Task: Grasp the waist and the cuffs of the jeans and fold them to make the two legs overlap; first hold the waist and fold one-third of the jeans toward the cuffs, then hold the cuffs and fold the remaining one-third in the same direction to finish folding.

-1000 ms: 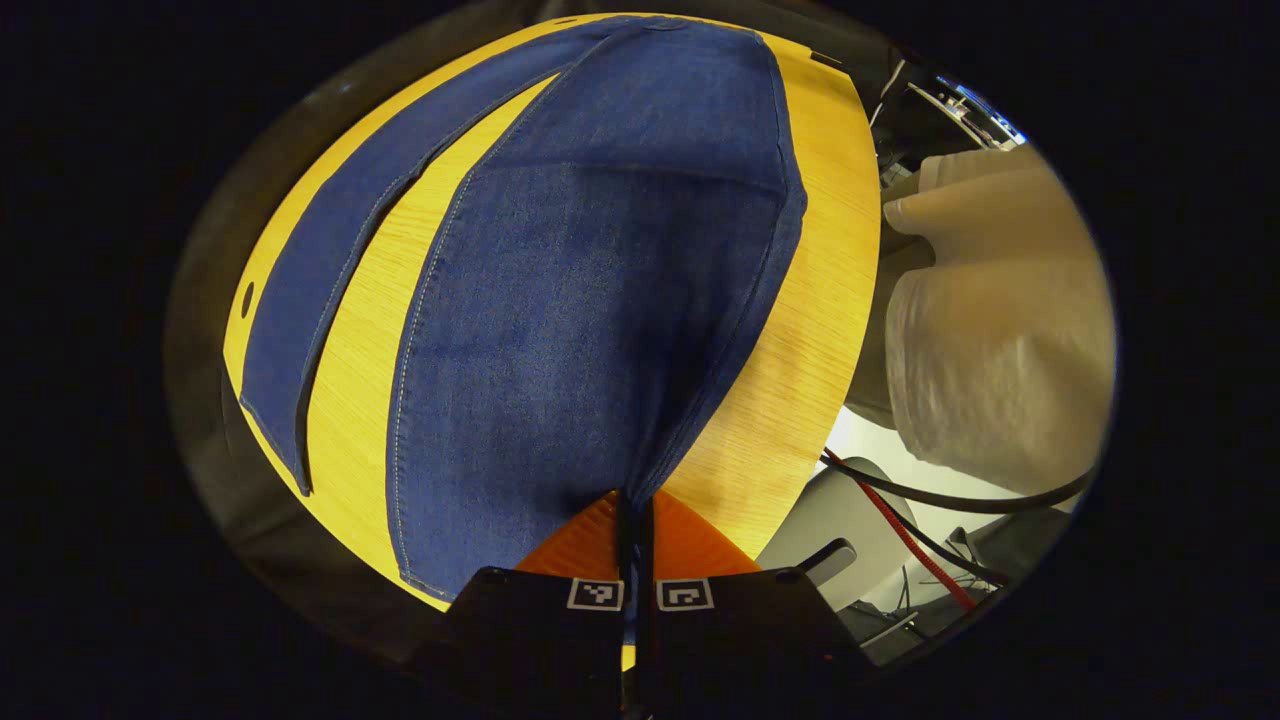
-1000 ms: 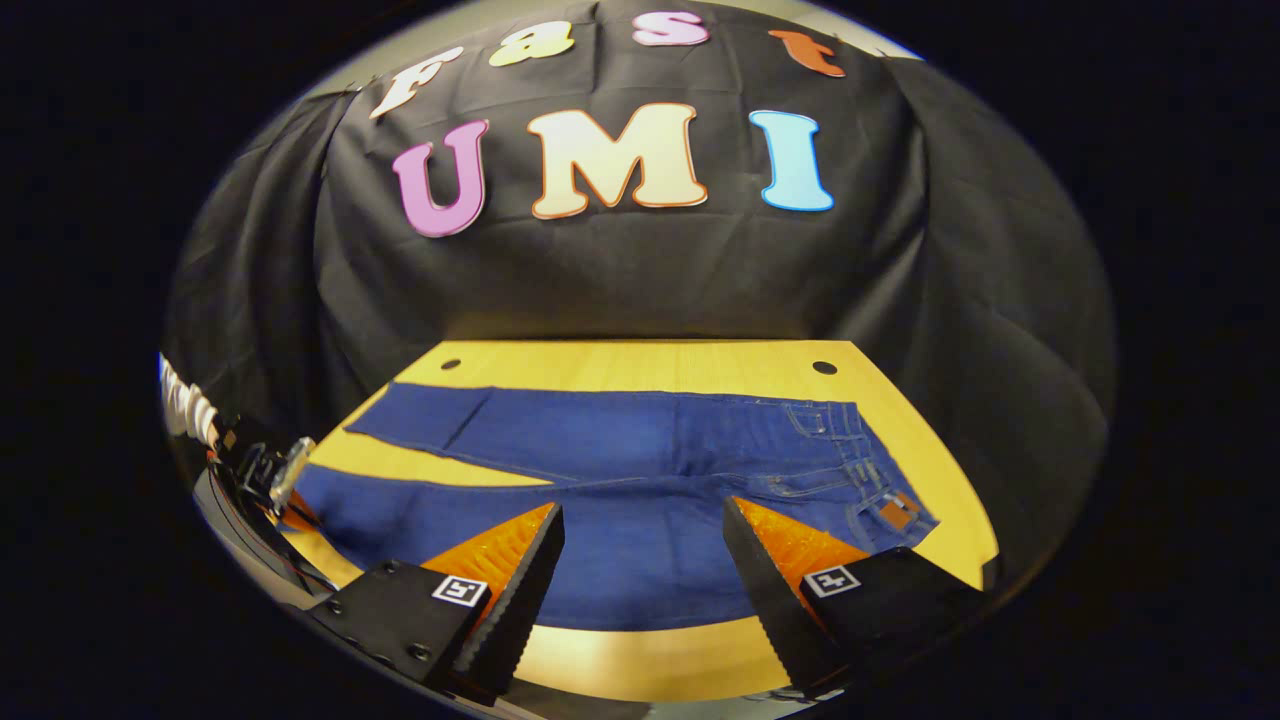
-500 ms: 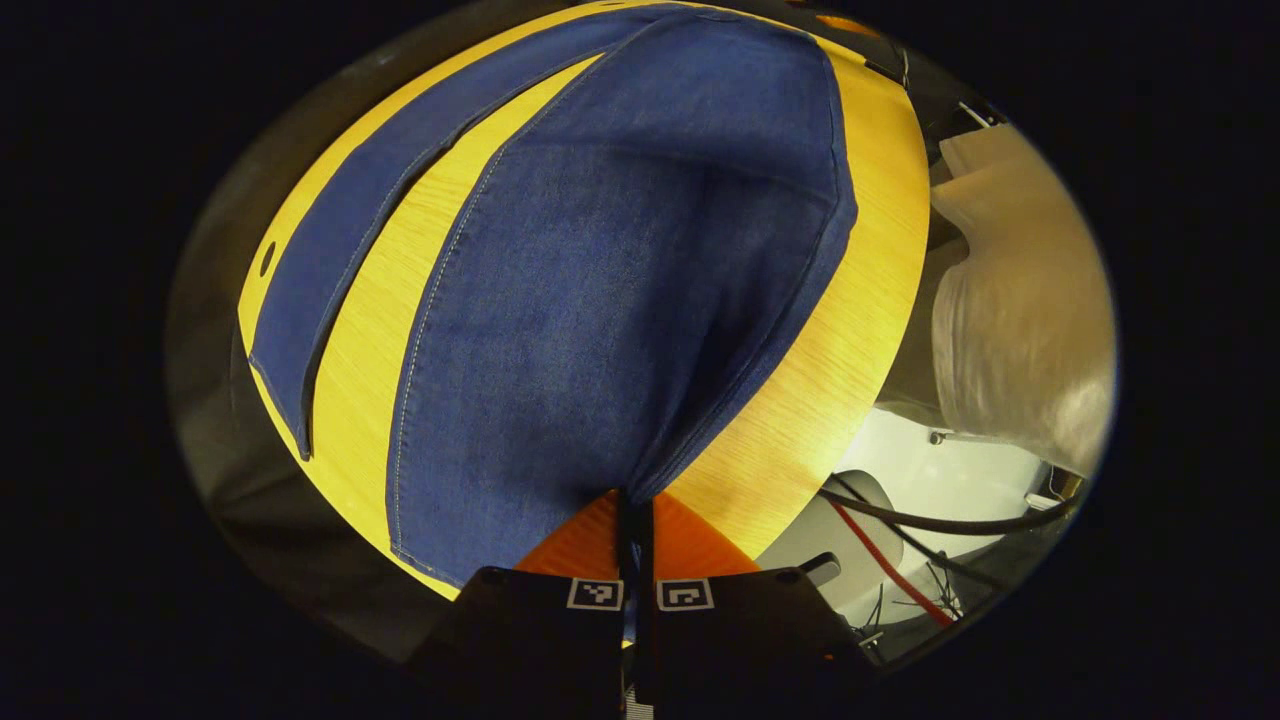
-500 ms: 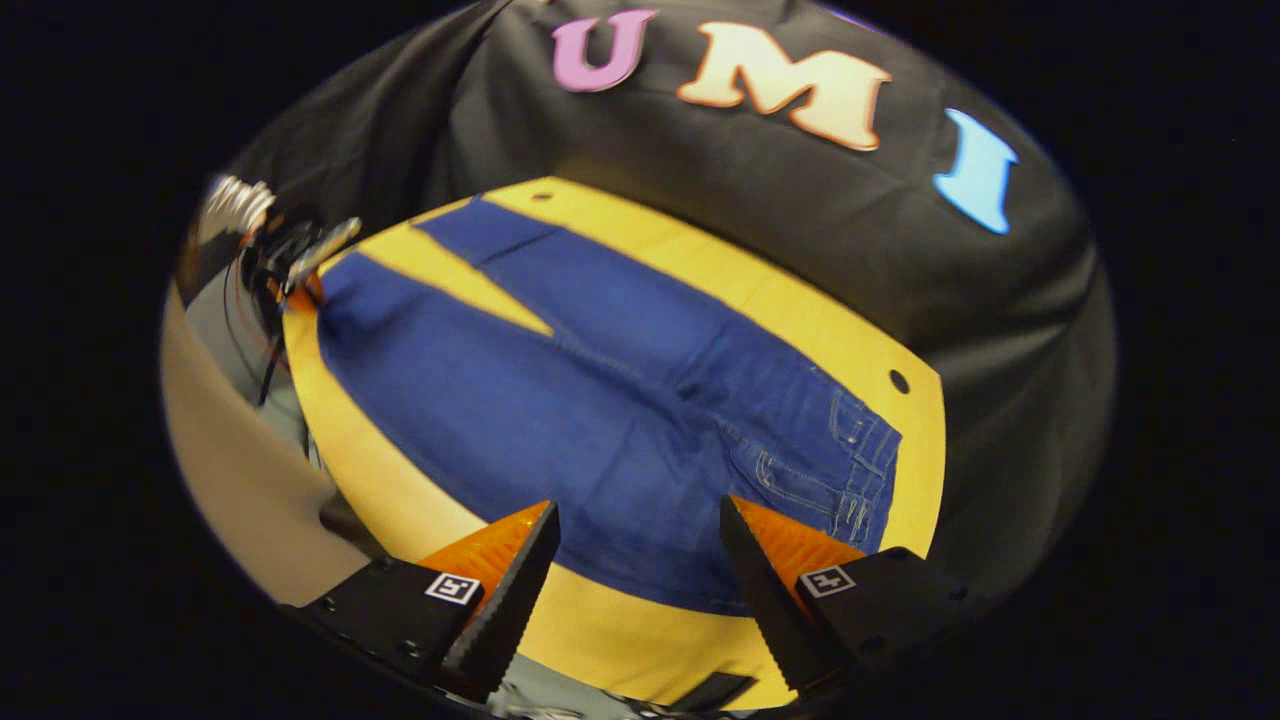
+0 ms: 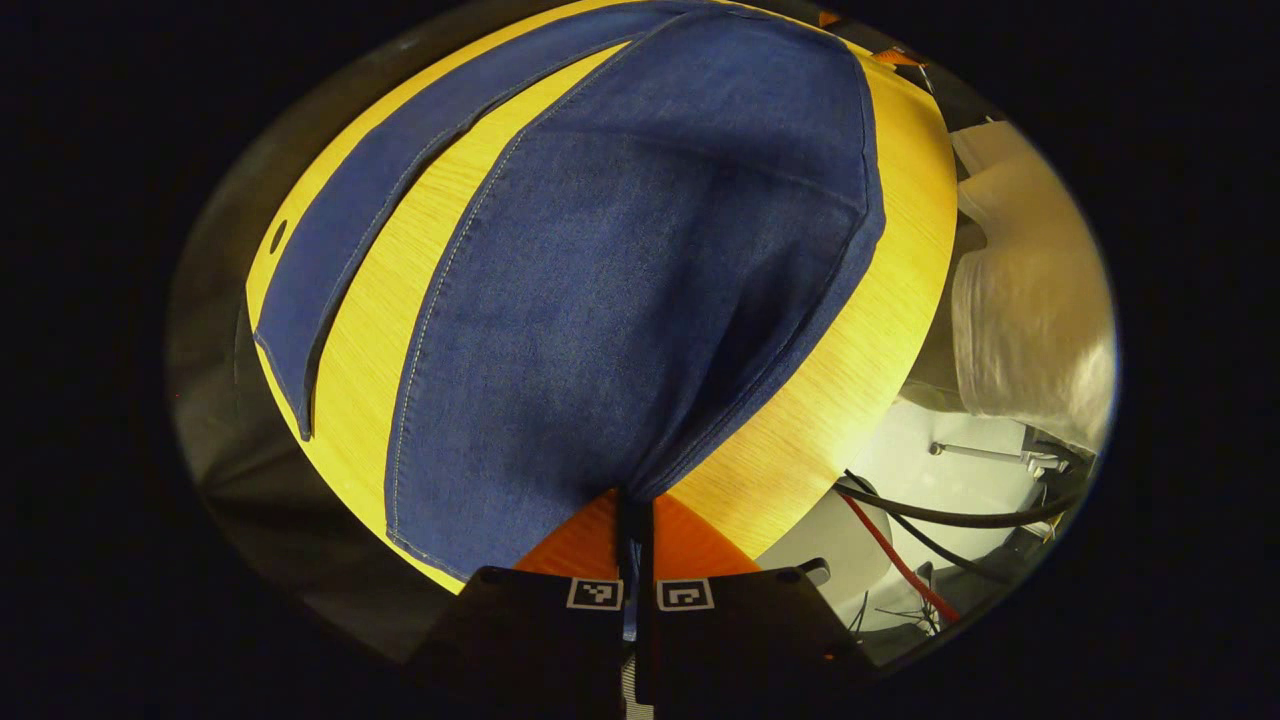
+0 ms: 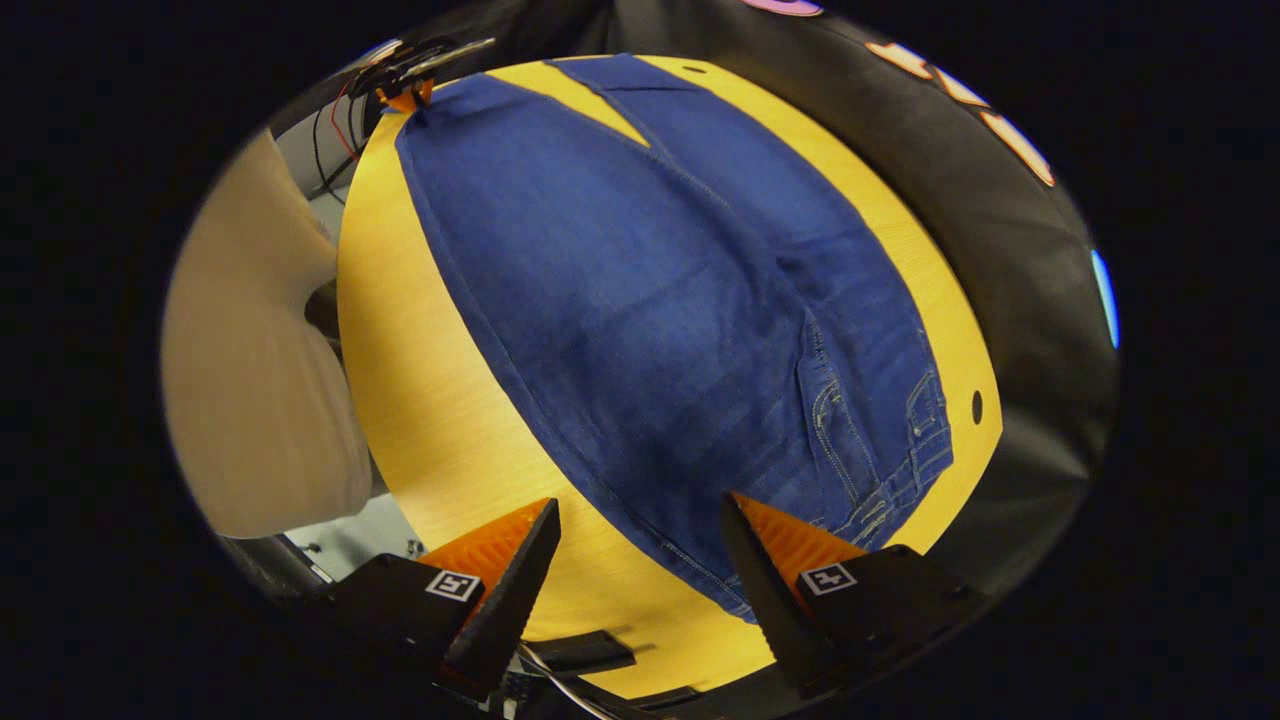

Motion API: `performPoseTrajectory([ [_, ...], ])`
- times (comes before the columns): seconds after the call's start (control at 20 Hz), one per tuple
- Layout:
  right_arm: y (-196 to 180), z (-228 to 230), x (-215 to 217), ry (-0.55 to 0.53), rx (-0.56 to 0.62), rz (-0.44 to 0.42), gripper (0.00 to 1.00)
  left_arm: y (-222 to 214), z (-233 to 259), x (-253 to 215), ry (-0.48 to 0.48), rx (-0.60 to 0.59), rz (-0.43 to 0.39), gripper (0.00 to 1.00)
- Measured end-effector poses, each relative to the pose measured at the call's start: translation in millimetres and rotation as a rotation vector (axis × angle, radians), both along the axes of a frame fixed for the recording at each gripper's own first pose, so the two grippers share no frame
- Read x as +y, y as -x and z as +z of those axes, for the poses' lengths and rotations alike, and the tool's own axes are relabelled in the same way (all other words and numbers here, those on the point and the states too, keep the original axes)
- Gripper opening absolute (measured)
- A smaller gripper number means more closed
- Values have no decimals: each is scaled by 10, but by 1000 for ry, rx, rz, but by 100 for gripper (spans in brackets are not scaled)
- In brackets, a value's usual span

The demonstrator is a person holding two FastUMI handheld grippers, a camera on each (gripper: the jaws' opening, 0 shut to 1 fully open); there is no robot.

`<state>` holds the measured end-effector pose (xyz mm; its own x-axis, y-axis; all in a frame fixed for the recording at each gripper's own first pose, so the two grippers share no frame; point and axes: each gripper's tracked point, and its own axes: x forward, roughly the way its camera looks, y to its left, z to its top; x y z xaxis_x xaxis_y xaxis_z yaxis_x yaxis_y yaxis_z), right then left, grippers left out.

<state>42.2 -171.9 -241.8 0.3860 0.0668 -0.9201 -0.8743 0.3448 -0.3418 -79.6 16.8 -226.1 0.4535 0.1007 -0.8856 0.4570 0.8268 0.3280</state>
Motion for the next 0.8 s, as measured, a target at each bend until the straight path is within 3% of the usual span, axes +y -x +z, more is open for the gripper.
performPoseTrajectory([
  [0.25,-21,-245,-202,98,99,28,100,-15,-9,7,-9,2,15,0],
  [0.8,-48,-347,-206,138,176,1,99,-29,-22,12,-16,3,42,0],
])
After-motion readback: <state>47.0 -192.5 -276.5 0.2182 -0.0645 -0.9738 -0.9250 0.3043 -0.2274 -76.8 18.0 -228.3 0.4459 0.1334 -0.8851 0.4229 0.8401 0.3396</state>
